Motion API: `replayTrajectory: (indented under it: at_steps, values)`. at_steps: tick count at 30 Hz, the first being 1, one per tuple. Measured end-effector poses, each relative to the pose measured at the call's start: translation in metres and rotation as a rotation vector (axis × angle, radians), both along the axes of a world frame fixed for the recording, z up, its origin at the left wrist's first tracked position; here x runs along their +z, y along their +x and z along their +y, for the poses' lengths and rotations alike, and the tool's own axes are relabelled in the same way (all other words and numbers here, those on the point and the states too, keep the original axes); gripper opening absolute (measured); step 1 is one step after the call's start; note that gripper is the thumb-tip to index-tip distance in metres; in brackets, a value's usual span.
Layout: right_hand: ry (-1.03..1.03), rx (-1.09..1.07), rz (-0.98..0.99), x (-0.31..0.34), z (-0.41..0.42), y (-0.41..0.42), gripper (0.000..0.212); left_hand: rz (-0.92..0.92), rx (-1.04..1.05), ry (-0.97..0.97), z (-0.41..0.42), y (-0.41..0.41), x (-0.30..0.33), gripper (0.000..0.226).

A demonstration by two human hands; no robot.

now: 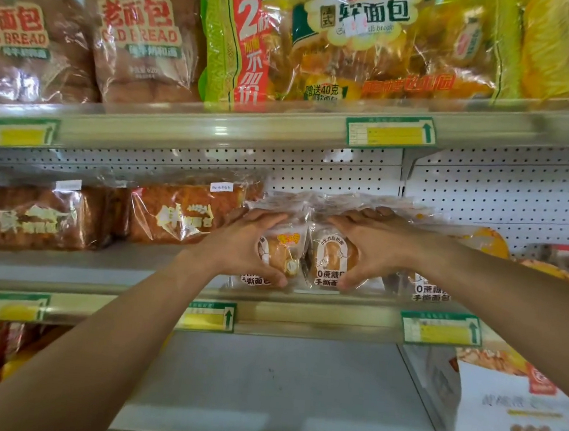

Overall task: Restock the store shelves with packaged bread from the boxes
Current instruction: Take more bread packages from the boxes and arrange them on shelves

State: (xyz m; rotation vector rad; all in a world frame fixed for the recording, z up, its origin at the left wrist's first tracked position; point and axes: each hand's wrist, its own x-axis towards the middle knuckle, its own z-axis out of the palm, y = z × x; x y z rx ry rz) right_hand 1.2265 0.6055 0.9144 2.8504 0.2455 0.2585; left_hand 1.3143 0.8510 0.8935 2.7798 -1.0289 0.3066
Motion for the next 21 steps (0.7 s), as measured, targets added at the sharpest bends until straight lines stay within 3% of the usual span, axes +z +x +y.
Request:
replayTrajectory:
  at_steps: [6,11,17,21]
  values:
    - [-0.008,-0.055,-0.091,-0.002,0.007,-0.012,0.131,-0.210,0.096,0.174,-0.004,-0.017,0.003,0.128]
    - [0.132,-0.067,-0.137,-0.010,0.001,-0.034,0.126,-0.352,0.078,0.208,0.001,-0.018,-0.003,0.126]
    - [0.225,-0.035,-0.317,-0.025,-0.019,-0.070,0.107,-0.440,0.001,0.173,-0.004,-0.021,-0.009,0.121]
    - [0.331,-0.072,-0.411,-0.019,-0.046,-0.092,0.089,-0.498,-0.125,0.037,-0.021,-0.035,-0.005,0.109]
